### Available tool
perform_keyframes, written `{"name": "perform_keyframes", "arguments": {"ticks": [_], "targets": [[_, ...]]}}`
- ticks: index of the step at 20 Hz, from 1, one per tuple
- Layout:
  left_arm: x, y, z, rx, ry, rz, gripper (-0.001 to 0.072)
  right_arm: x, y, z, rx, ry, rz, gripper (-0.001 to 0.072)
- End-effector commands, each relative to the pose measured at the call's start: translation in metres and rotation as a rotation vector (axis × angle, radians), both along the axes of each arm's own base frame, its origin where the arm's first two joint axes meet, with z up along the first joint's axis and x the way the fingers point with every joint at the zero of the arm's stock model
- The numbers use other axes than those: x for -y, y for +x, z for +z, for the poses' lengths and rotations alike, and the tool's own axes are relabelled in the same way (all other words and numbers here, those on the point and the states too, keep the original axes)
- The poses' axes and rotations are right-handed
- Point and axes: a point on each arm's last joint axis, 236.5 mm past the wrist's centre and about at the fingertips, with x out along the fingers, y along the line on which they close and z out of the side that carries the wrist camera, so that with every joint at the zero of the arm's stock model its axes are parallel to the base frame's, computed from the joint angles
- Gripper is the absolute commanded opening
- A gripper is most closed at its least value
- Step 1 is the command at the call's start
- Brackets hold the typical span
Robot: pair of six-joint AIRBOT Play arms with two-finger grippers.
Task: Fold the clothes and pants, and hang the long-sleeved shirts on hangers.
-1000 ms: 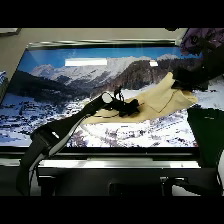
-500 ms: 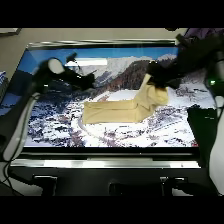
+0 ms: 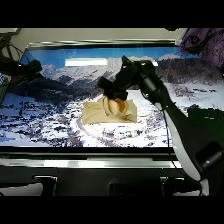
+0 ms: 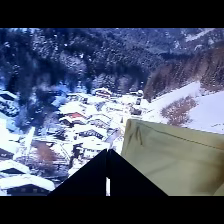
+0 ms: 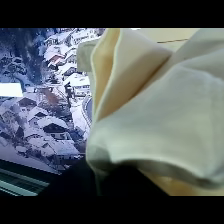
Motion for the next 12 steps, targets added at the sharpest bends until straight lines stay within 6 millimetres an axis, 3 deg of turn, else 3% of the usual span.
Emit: {"name": "perform_keyframes", "arguments": {"ticks": [1, 8, 12], "targets": [[-0.030, -0.009, 0.004, -0.012, 0.022, 0.036, 0.0019, -0.045, 0.003, -0.024, -0.036, 0.091, -0.020, 0.0026], [-0.035, -0.008, 0.002, -0.013, 0.023, 0.044, 0.0019, -0.083, 0.000, -0.058, -0.094, 0.159, -0.018, 0.0027], [-0.035, -0.008, 0.001, -0.017, 0.023, 0.043, 0.0019, -0.112, 0.003, -0.062, -0.042, 0.230, 0.016, 0.0045]]}}
